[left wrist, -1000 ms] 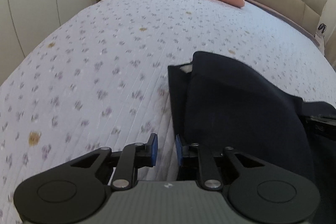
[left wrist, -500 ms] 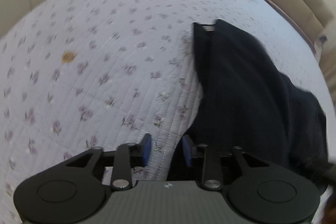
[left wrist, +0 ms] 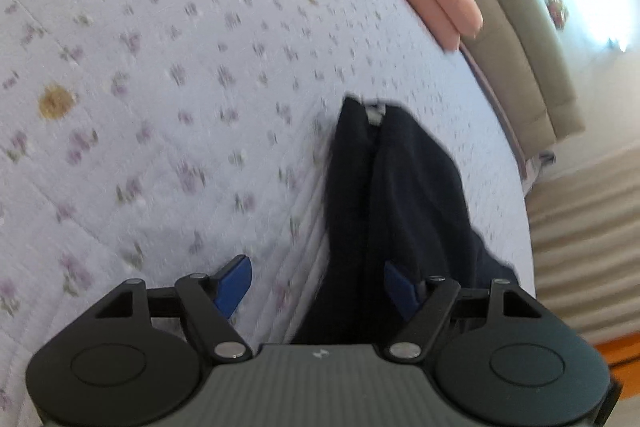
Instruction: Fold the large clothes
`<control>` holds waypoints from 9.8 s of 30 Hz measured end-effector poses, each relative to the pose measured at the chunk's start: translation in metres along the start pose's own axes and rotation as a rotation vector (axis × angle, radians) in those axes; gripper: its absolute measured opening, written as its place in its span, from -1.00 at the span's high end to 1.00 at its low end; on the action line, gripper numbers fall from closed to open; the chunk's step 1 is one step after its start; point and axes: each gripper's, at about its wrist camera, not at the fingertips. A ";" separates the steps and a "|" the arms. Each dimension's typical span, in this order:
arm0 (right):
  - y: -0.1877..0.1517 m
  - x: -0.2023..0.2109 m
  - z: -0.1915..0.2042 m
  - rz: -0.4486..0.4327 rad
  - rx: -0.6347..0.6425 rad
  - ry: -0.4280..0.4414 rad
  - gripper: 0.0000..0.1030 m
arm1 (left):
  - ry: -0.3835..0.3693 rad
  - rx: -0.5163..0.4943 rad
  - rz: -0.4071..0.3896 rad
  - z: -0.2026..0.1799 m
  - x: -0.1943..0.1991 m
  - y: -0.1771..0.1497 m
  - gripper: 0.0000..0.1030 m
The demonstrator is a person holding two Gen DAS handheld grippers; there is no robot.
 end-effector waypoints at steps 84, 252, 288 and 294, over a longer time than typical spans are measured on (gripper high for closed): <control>-0.024 0.056 -0.305 -0.190 -0.332 0.059 -0.10 | -0.060 -0.682 0.324 -0.300 -0.212 -0.299 0.94; -0.036 0.138 -0.181 -0.242 -0.200 0.499 -0.25 | -0.355 -0.216 0.227 -0.207 -0.049 -0.130 0.00; -0.047 0.061 -0.044 -0.177 -0.103 -0.159 1.00 | -0.198 -0.435 0.291 -0.035 0.075 -0.206 0.68; -0.081 0.119 0.027 -0.213 0.023 -0.056 0.48 | -0.107 -0.488 0.227 -0.049 0.101 -0.220 0.67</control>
Point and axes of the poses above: each gripper's, at about its wrist camera, not at the fingertips, and x roughly against the way its jaws point, z to its left, y to its top, and after that the axes turned 10 degrees about x, right-handed
